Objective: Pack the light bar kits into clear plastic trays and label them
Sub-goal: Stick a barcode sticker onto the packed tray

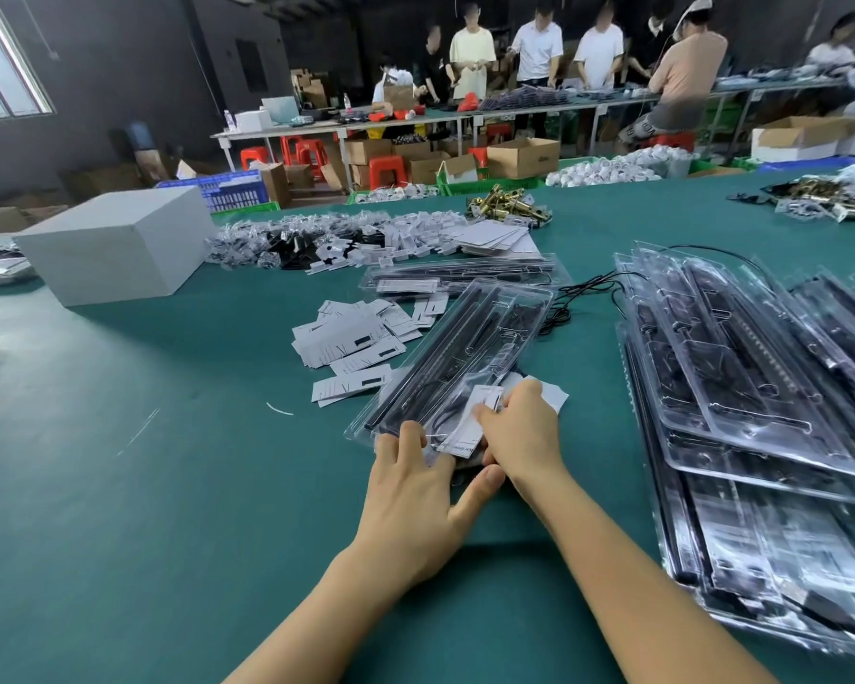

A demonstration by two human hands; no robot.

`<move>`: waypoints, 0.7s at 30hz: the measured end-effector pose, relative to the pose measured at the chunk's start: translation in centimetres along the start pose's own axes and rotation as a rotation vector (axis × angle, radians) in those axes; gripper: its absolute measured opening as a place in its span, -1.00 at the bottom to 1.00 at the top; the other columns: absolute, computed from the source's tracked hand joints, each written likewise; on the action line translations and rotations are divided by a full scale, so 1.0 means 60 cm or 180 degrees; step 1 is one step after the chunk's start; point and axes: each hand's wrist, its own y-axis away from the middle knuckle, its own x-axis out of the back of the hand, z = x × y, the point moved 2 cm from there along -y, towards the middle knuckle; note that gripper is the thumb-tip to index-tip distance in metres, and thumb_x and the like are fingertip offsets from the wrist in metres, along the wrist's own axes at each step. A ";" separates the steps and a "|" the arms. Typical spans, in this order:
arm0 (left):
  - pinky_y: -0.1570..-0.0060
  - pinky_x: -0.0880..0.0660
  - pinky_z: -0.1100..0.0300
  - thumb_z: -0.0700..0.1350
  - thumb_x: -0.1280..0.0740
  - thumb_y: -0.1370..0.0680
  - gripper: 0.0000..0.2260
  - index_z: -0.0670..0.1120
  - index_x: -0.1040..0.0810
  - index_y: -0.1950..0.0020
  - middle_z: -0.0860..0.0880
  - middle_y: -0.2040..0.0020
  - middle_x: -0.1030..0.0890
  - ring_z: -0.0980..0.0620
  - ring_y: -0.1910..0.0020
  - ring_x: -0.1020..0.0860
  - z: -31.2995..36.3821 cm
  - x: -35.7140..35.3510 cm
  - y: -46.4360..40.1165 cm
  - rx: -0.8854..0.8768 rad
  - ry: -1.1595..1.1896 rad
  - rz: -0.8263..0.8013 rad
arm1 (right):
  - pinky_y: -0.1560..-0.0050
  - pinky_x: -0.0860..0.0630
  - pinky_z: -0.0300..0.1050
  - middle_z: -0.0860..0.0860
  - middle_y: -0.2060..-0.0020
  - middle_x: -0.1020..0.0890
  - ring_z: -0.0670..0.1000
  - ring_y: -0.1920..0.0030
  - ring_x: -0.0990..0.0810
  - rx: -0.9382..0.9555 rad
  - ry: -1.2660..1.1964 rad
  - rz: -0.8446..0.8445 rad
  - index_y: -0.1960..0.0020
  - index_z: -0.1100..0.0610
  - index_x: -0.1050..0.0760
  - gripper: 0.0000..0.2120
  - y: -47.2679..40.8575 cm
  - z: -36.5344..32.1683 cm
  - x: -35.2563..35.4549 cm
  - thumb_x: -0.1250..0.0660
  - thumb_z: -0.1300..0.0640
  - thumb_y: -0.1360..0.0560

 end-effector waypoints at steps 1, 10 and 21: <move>-0.28 -0.17 0.12 0.51 0.49 -0.27 -0.01 -0.02 -0.53 -0.03 -0.02 -0.21 -0.21 -0.05 -0.16 -0.18 0.000 0.000 0.001 0.0001 -0.0015 0.0027 | 0.11 -0.58 0.14 0.19 0.15 -0.59 0.24 0.17 -0.63 0.0058 0.0026 0.0061 0.02 0.18 -0.24 -0.74 0.000 0.000 -0.004 -0.32 0.12 -0.52; -0.17 -0.25 0.20 0.50 0.47 -0.30 -0.03 -0.02 -0.52 -0.09 -0.02 -0.22 -0.31 -0.02 -0.17 -0.23 0.004 0.002 0.005 -0.0022 -0.0230 0.0140 | 0.26 -0.44 -0.12 -0.02 0.39 -0.57 0.05 0.28 -0.55 0.0214 0.0121 0.0532 0.29 0.09 -0.43 -0.75 0.010 0.007 -0.015 -0.33 0.04 -0.52; -0.11 -0.30 0.20 0.46 0.48 -0.34 -0.02 0.02 -0.59 -0.10 -0.01 -0.18 -0.40 -0.04 -0.09 -0.34 0.009 0.007 0.004 -0.0017 -0.0452 0.0210 | 0.21 -0.59 -0.05 0.05 0.37 -0.65 0.13 0.28 -0.62 0.0463 0.0405 -0.0043 0.28 0.15 -0.59 -0.80 0.016 -0.001 0.009 -0.31 0.12 -0.48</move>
